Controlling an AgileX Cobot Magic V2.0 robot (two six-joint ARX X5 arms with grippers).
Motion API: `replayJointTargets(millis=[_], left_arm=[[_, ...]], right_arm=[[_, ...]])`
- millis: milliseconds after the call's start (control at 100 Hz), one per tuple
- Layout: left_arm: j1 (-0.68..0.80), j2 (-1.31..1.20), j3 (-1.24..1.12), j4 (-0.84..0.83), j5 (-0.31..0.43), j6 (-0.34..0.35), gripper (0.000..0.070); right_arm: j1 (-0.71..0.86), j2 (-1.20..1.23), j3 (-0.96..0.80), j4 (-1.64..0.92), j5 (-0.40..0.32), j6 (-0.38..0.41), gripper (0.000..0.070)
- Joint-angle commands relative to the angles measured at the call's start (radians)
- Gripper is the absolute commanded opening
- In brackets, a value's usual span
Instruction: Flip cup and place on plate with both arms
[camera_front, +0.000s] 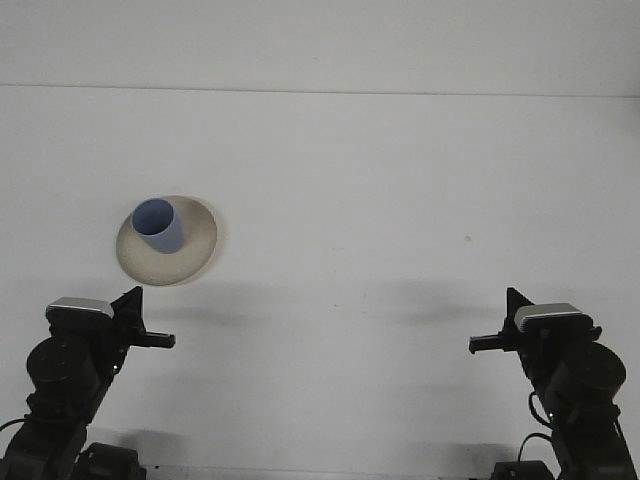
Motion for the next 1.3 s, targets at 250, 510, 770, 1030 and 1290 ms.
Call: replayJointTargets(millis=[250, 510, 770, 1030, 1290], left_arm=[[-0.001, 0.000, 0.012, 0.010, -0.007, 0.016, 0.0011], [0.003, -0.039, -0.017, 0.143, -0.015, 0.019, 0.0011], [0.045, -0.194, -0.224, 0.389, -0.015, 0.042, 0.0011], [0.091, -0.384, -0.443, 0.456, -0.006, 0.046, 0.0011], [0.094, -0.458, -0.557, 0.482, 0.064, 0.044, 0.0011]], right_arm=[[0.001, 0.003, 0.010, 0.010, 0.000, 0.013, 0.0000], [0.001, 0.003, 0.010, 0.010, 0.000, 0.013, 0.0000], [0.001, 0.003, 0.010, 0.019, 0.000, 0.013, 0.0000], [0.001, 0.003, 0.010, 0.035, 0.000, 0.013, 0.0000], [0.001, 0.003, 0.010, 0.035, 0.000, 0.013, 0.0000]])
